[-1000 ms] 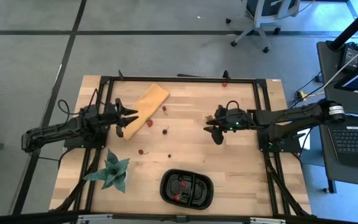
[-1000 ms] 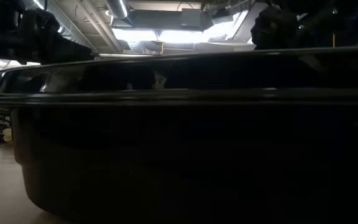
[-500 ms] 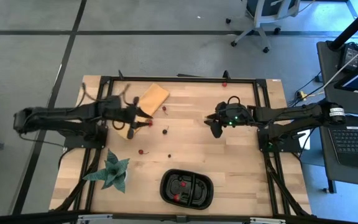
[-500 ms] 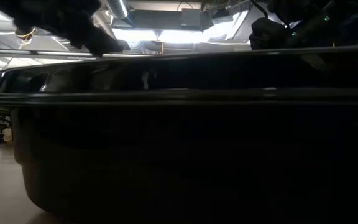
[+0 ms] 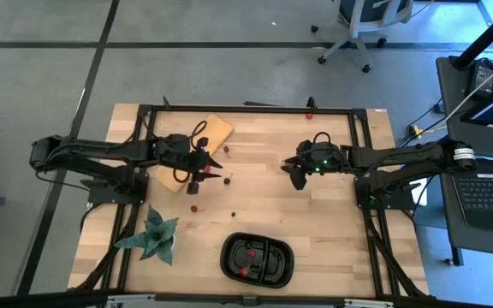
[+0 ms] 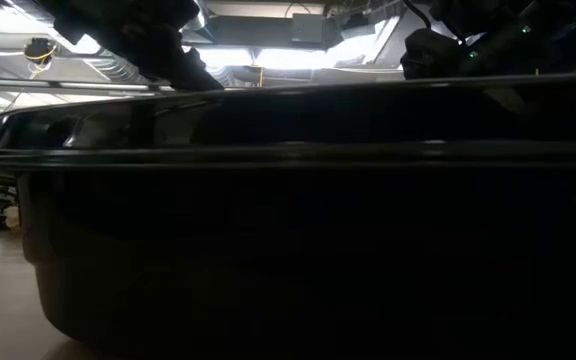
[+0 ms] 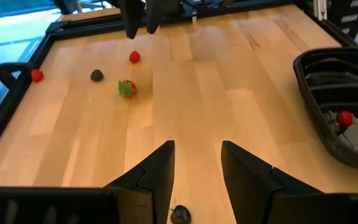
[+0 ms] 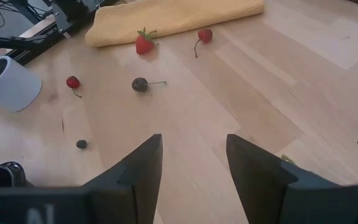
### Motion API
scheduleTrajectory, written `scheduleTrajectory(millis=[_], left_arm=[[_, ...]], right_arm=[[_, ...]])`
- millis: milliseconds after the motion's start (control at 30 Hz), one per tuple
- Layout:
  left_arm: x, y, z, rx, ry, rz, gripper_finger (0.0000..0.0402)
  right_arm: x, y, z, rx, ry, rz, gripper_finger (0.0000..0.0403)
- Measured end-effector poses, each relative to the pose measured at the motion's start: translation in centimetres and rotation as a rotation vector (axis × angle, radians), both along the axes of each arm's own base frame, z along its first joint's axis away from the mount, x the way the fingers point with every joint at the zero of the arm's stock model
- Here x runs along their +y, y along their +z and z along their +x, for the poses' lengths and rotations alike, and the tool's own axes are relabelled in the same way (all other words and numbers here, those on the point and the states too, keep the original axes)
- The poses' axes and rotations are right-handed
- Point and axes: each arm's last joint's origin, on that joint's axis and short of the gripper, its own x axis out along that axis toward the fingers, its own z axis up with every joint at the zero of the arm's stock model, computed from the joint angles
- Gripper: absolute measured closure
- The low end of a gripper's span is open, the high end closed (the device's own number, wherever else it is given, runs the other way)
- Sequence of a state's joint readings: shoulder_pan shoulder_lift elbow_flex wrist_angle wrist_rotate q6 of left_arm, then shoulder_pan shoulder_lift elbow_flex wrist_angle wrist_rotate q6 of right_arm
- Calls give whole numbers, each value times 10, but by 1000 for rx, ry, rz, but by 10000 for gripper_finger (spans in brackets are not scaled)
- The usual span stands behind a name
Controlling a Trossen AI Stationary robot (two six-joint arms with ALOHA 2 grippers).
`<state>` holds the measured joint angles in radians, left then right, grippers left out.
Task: Pick and placing Produce into tupperware
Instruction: Put the blueberry into the black container
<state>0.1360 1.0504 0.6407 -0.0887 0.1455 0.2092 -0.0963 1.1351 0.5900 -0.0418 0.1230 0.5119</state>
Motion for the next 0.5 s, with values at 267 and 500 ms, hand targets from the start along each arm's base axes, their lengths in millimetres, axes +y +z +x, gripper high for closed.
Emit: scheduleTrajectory(millis=[267, 500], left_arm=[[-19, -18, 13, 67, -213, 104, 276], [-37, -48, 34, 148, -322, 140, 276]], right_arm=[[0, 0, 0, 5, 11, -16, 222], [0, 0, 0, 4, 11, -16, 222]])
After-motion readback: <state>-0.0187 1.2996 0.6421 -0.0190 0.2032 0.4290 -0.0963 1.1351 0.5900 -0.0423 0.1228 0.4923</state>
